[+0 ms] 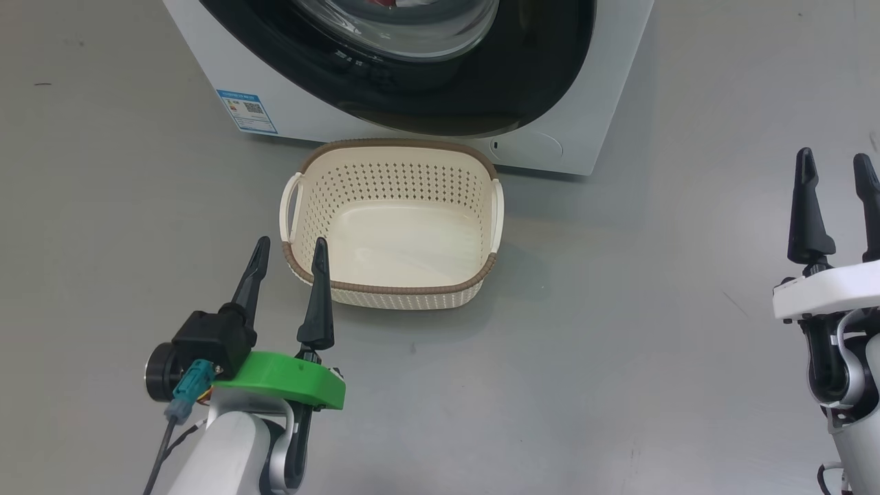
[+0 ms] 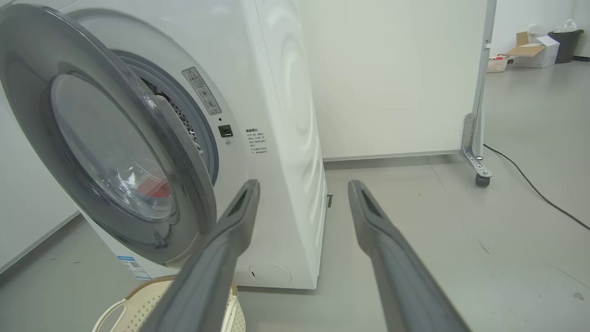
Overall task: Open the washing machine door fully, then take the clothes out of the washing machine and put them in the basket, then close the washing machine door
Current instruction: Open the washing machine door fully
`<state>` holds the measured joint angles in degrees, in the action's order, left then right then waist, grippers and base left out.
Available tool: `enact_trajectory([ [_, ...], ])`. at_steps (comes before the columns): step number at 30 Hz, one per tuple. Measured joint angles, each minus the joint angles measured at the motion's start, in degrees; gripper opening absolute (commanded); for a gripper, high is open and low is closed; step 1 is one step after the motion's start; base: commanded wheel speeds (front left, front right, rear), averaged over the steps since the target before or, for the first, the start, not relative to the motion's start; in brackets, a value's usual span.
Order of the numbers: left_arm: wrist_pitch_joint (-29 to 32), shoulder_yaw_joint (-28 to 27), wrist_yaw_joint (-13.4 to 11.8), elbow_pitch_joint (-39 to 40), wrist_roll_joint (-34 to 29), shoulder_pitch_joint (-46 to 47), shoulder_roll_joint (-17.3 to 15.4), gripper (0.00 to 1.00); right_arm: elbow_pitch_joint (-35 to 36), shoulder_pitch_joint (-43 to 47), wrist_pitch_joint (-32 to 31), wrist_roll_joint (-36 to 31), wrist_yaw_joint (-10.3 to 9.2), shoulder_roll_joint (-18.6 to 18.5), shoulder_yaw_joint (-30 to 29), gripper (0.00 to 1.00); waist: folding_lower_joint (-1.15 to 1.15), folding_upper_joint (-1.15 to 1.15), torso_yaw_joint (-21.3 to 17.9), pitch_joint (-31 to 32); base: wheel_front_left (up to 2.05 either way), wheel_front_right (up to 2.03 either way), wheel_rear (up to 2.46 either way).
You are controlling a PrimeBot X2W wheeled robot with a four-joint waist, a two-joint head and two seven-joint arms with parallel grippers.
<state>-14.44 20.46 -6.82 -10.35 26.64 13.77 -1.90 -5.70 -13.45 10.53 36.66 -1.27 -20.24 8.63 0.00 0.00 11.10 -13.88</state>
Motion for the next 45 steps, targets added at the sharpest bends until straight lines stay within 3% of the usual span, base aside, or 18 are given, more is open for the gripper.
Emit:
enact_trajectory([
  [11,0.0,0.14,0.07,-0.1,-0.02,0.0,0.0,1.0,1.47,0.86,1.66,1.55,-0.67,1.26,-1.47,1.0,0.0,0.0,0.2,0.06,0.0,0.0,0.0],
  [29,0.0,0.81,0.14,-0.19,-0.02,-0.67,0.0,1.0,2.29,2.25,1.57,1.07,-0.66,-0.02,-1.04,1.0,0.0,0.0,0.79,0.23,0.0,0.0,0.0],
  [36,0.0,1.7,0.14,0.19,-0.02,-0.85,0.0,1.0,3.49,1.54,-0.49,1.08,-0.33,-1.7,-0.88,1.0,0.0,0.0,0.97,-0.91,0.0,0.0,0.0],
  [45,0.0,3.22,0.14,1.08,-0.01,-0.49,0.0,1.0,4.6,-6.36,-5.78,5.48,1.21,-2.89,-2.12,1.0,0.0,0.0,1.51,-3.87,0.0,0.0,0.0],
])
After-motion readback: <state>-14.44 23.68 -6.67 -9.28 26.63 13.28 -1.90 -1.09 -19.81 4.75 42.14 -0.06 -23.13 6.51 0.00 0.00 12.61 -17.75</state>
